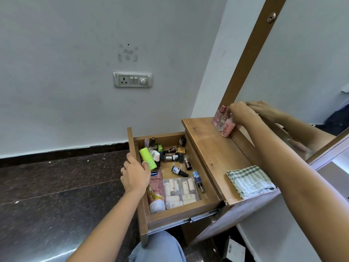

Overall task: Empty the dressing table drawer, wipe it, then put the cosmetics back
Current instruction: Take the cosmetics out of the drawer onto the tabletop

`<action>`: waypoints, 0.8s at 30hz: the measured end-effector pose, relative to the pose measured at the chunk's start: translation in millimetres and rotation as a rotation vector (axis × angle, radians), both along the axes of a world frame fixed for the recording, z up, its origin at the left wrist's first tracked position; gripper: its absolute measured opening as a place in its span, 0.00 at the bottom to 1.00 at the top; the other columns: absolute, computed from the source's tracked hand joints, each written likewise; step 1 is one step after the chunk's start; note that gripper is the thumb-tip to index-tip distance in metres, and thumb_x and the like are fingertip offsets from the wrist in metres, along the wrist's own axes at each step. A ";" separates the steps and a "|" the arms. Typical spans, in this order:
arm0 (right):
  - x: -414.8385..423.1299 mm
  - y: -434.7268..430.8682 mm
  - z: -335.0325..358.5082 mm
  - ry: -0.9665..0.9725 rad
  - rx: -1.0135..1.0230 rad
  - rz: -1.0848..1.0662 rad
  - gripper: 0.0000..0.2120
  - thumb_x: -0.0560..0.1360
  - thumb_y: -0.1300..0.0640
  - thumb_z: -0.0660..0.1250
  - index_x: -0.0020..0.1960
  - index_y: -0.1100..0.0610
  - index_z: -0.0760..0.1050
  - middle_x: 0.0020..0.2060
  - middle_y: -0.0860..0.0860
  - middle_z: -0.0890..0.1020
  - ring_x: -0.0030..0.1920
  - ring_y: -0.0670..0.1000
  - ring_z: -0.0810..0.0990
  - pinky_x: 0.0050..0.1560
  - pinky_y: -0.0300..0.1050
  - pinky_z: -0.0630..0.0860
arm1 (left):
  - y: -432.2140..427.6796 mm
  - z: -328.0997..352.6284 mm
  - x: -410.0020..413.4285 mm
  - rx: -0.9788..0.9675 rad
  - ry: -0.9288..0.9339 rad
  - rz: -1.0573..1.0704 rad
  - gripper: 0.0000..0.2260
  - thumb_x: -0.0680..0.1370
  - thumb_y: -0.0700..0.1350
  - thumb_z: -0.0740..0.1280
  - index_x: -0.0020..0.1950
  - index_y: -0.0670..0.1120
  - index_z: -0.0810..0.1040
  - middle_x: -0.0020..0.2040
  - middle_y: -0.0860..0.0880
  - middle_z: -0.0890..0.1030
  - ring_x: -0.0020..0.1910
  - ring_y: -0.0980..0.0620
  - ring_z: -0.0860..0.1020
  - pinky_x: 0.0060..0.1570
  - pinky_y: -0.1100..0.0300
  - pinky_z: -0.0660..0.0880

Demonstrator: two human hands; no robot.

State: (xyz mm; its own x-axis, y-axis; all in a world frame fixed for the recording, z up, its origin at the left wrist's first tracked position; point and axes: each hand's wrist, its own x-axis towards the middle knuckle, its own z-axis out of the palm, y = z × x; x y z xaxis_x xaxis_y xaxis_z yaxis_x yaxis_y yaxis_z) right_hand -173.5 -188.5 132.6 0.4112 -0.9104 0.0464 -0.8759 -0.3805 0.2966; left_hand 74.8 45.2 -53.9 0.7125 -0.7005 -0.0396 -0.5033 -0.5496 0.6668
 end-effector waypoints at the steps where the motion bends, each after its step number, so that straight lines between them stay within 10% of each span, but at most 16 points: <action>1: 0.0 -1.1 -0.5 0.004 -0.002 0.002 0.14 0.74 0.67 0.65 0.54 0.54 0.81 0.52 0.54 0.82 0.53 0.55 0.79 0.51 0.46 0.77 | 0.1 0.3 -0.3 0.003 -0.003 -0.001 0.26 0.80 0.49 0.61 0.74 0.40 0.58 0.64 0.37 0.73 0.60 0.36 0.73 0.51 0.43 0.75; 18: -5.1 -4.4 7.8 -0.005 -0.007 -0.019 0.16 0.72 0.68 0.67 0.57 0.56 0.79 0.54 0.54 0.81 0.55 0.56 0.78 0.54 0.50 0.78 | 1.2 2.1 -1.8 0.005 -0.011 0.003 0.26 0.80 0.49 0.62 0.73 0.40 0.59 0.64 0.37 0.73 0.61 0.36 0.73 0.52 0.43 0.75; 24: 24.1 31.5 -8.1 -0.371 -0.111 0.100 0.13 0.71 0.68 0.67 0.52 0.56 0.80 0.50 0.54 0.78 0.52 0.54 0.76 0.50 0.46 0.75 | 1.1 5.1 -3.2 0.005 -0.005 0.006 0.26 0.80 0.49 0.62 0.73 0.40 0.59 0.64 0.38 0.73 0.60 0.37 0.74 0.51 0.44 0.75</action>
